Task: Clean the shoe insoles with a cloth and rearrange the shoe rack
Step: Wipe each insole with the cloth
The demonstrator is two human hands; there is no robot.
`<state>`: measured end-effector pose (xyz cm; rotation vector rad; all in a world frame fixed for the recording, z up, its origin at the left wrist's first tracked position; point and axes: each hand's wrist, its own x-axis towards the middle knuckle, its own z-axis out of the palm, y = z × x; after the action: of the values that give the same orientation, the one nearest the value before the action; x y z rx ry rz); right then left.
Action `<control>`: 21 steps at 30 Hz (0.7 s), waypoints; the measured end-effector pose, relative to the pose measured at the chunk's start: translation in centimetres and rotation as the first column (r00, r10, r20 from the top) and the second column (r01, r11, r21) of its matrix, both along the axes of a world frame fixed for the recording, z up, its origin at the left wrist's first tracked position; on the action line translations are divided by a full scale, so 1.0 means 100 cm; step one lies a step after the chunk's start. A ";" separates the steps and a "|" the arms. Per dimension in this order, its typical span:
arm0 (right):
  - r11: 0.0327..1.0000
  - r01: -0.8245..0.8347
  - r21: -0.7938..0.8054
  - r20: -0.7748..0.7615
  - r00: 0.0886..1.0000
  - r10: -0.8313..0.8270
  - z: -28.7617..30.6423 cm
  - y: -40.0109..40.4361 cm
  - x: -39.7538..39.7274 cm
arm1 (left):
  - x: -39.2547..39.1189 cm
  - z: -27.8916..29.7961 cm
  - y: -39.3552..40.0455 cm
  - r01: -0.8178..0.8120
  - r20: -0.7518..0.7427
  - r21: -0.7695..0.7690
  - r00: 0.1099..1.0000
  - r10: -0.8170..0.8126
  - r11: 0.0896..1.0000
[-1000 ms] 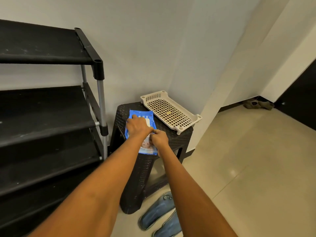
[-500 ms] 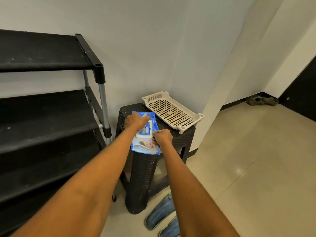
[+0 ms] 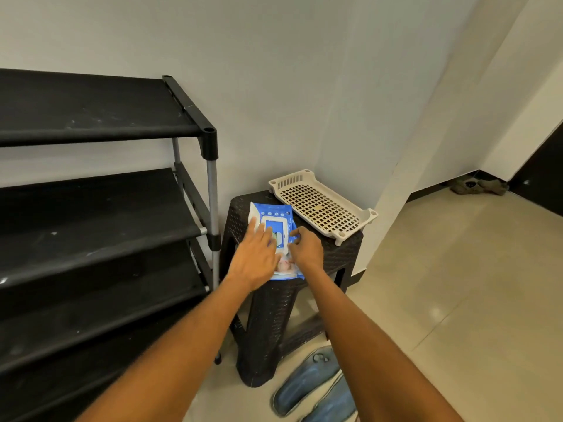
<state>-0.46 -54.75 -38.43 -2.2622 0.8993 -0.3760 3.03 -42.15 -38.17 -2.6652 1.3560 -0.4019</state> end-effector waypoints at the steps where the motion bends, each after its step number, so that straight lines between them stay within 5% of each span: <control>1: 0.999 -0.029 -0.032 0.013 0.999 0.029 0.001 0.000 -0.001 | -0.005 -0.004 0.000 -0.018 -0.023 0.017 1.000 0.019 1.000; 5: 0.970 -0.175 -0.166 0.024 0.983 0.181 0.008 0.003 -0.003 | -0.011 -0.015 0.004 -0.130 -0.133 0.028 0.982 0.132 0.991; 10: 0.885 -0.337 -0.321 -0.150 0.941 0.304 0.017 0.006 0.004 | -0.011 -0.021 0.001 -0.156 -0.264 0.066 0.950 0.168 0.986; 16: 0.860 -0.293 -0.418 -0.255 0.946 0.199 0.019 0.017 0.018 | -0.009 -0.022 -0.004 -0.172 -0.285 0.095 0.939 0.192 0.981; 21: 0.928 -0.156 -0.338 -0.102 0.986 0.128 0.022 0.020 0.021 | -0.008 -0.017 -0.004 -0.172 -0.309 0.100 0.931 0.195 0.980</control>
<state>1.67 -52.72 -36.19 -2.6642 0.7467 -0.4071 2.24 -42.58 -39.87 -2.8523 1.1470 0.1022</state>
